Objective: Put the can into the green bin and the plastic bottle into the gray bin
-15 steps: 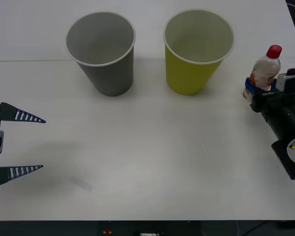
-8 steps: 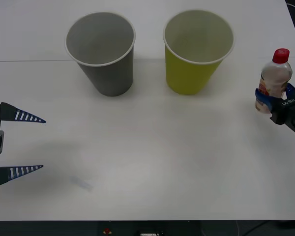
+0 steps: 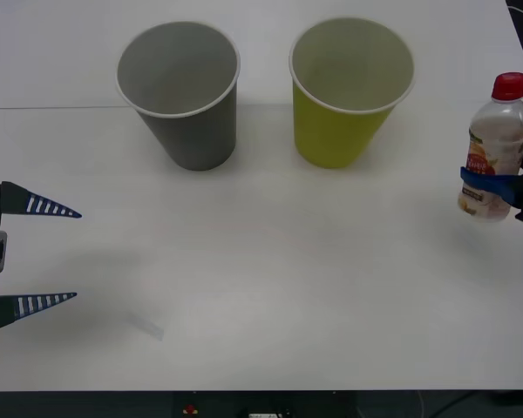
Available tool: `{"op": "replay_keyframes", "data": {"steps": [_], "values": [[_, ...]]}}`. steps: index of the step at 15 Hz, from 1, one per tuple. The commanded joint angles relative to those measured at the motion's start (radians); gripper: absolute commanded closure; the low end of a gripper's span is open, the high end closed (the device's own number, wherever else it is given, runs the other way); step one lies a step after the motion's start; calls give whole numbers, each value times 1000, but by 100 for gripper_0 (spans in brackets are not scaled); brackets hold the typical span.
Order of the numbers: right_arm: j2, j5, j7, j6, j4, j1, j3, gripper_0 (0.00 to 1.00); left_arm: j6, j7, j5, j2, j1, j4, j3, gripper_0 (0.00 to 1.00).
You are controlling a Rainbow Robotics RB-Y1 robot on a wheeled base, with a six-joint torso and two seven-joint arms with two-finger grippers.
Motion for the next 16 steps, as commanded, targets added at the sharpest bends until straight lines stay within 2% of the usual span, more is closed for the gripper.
{"op": "replay_keyframes", "data": {"steps": [1, 5, 8, 13, 16], "values": [[3, 1, -190, -142, -69, -38, -44, 100, 0, 0, 0, 0, 0, 0, 0, 0], [2, 18, -401, -299, -144, -163, -59, 100, 0, 0, 0, 0, 0, 0, 0, 0], [-4, 18, -410, -400, -150, -290, -35, 100, 0, 0, 0, 0, 0, 0, 0, 0], [-80, 25, -410, -401, -132, -477, 103, 100, 0, 0, 0, 0, 0, 0, 0, 0], [-113, 27, -410, -401, -75, -617, 207, 100, 0, 0, 0, 0, 0, 0, 0, 0]]}}
